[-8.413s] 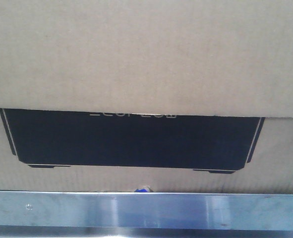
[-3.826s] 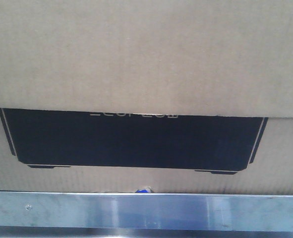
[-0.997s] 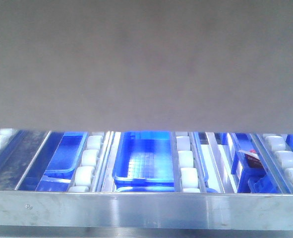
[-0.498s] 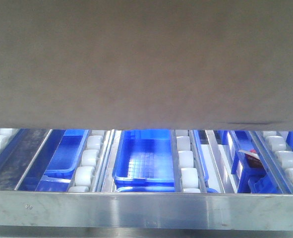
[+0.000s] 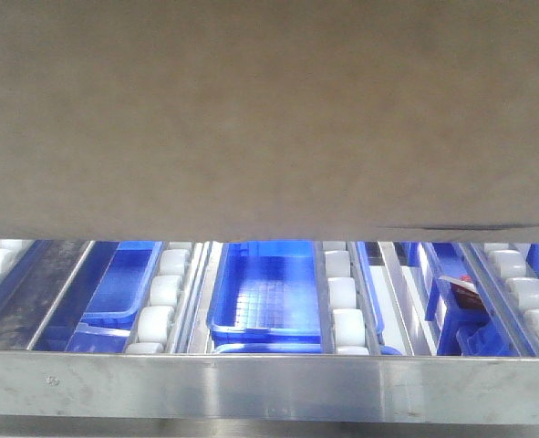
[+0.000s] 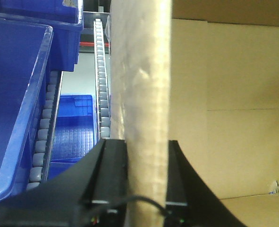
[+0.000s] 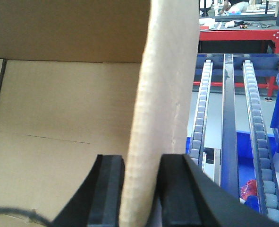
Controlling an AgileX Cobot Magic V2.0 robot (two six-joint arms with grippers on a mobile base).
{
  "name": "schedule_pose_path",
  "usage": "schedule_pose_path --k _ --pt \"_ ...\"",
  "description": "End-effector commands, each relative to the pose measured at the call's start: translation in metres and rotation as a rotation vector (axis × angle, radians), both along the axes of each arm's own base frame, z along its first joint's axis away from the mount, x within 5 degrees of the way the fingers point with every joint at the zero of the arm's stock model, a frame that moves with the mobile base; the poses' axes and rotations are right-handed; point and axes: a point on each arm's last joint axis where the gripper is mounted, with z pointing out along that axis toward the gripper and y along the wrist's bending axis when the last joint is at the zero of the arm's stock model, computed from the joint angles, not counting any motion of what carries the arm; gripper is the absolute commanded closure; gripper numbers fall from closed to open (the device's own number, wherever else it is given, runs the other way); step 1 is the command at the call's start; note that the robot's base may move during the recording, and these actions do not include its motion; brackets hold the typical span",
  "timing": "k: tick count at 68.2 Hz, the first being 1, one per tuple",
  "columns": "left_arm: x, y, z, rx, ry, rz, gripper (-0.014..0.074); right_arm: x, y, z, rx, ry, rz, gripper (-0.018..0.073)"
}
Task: Grab box from left shelf to table start
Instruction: 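Pull the held box back from the shelf with both grippers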
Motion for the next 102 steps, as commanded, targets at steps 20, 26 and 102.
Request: schedule_pose_path --k 20,26,102 --pt "-0.0041 0.0 0.0247 -0.095 -0.182 -0.023 0.0688 -0.0005 -0.0044 0.0221 0.021 -0.169 -0.053 0.0502" --pt "-0.0041 0.0 0.0247 -0.095 -0.182 -0.023 0.0688 -0.0005 -0.0044 0.0221 0.021 -0.169 -0.053 0.0502" --pt "-0.0036 -0.0001 0.0242 -0.095 -0.179 -0.025 0.0688 -0.0005 -0.0044 0.0221 0.021 -0.169 -0.053 0.0502"
